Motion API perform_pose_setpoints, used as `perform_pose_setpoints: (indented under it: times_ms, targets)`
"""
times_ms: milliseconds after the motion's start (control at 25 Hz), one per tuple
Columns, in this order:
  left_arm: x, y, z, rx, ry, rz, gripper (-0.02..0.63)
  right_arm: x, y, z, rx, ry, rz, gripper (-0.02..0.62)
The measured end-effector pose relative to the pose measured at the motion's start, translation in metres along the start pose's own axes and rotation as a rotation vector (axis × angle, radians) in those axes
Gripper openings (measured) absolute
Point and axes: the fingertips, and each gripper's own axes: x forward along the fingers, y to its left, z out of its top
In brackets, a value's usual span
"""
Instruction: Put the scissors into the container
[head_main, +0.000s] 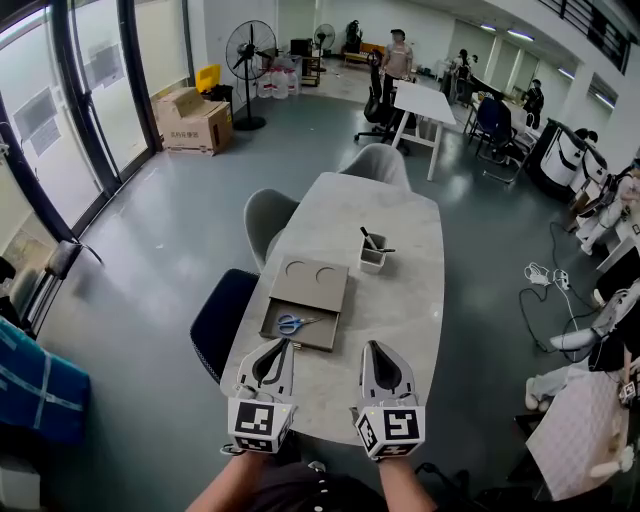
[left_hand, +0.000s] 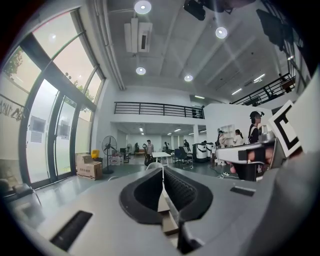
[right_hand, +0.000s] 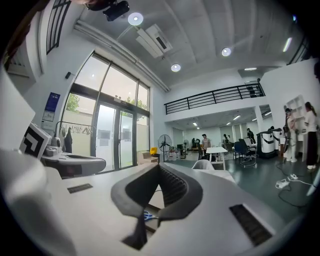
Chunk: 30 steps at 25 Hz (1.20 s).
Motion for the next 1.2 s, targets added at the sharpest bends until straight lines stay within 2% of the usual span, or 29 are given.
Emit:
perform_pose_setpoints:
  times_ms: [440, 1200]
  targets:
    - [-0.014, -0.009, 0.012, 0.012, -0.024, -0.013, 0.021, -0.013, 0.007, 0.008, -0.013, -0.013, -0.003, -0.005]
    - [-0.014, -0.009, 0.010, 0.010, -0.032, -0.013, 0.021, -0.014, 0.006, 0.006, -0.007, -0.020, -0.011, -0.005]
